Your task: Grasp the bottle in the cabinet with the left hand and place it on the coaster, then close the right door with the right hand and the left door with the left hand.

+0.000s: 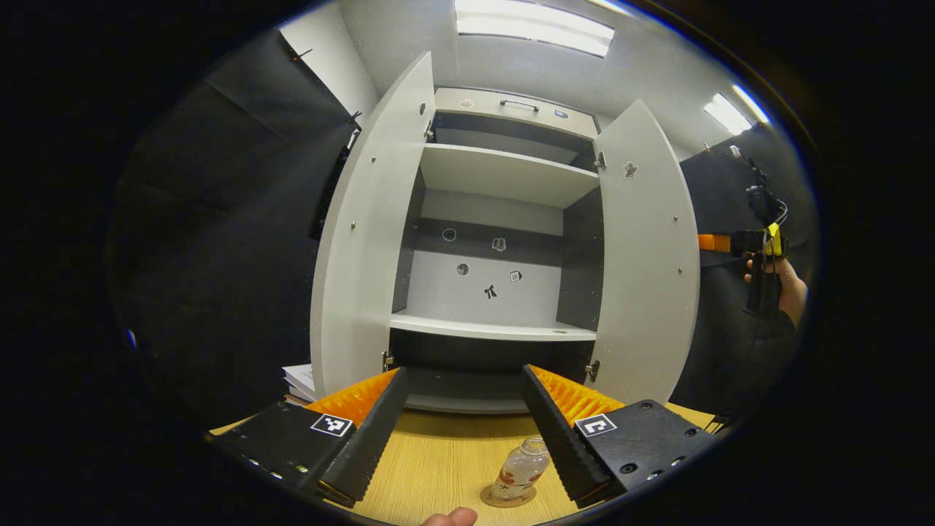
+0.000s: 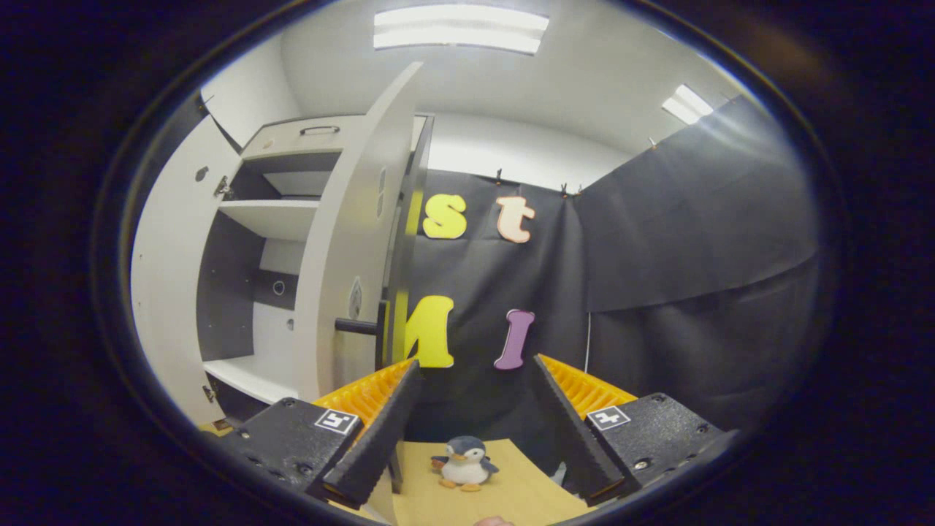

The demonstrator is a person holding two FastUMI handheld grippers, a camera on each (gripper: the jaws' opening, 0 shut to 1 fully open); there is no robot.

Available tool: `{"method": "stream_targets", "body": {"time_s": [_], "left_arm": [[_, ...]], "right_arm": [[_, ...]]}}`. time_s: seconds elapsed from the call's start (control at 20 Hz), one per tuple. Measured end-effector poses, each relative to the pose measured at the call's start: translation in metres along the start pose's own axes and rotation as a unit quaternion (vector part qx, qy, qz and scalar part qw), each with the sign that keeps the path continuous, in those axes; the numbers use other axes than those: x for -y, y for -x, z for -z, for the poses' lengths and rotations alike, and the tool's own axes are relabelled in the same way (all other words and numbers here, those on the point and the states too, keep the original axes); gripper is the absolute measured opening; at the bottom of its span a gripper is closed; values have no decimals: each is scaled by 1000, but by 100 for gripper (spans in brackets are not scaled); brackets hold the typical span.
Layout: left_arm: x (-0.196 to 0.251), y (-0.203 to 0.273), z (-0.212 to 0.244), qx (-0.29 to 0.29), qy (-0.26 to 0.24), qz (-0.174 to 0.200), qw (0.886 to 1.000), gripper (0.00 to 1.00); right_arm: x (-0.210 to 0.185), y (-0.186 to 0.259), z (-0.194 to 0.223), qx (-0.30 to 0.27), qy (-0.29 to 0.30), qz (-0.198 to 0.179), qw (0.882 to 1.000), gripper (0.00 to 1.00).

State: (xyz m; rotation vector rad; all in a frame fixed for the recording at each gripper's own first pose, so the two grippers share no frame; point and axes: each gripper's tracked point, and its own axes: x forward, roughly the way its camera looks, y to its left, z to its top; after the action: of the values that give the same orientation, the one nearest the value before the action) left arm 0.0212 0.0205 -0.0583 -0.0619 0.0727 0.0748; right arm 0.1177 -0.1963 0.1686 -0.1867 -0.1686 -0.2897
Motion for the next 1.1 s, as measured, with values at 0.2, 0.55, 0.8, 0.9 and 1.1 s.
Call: {"method": "stream_targets", "body": {"time_s": [0.2, 0.55, 0.8, 0.9, 1.1], "left_arm": [[-5, -3, -2, 6, -4, -9, 1000, 99], [-7, -10, -3, 5, -8, -4, 1000, 95], [-25, -8, -3, 3, -13, -21, 1000, 95], [-34, -8, 0, -1, -12, -29, 1000, 95], [-50, -6, 2, -9, -9, -50, 999, 95]], "right_arm": [[-11, 1, 5, -5, -35, -11, 999, 92], [-86, 15, 3, 1, -75, -91, 993, 92], [-159, 2, 7, -3, -93, -168, 981, 97], [-184, -9, 20, -19, -92, -185, 978, 93], [-197, -20, 31, -24, -97, -178, 979, 98]]}}
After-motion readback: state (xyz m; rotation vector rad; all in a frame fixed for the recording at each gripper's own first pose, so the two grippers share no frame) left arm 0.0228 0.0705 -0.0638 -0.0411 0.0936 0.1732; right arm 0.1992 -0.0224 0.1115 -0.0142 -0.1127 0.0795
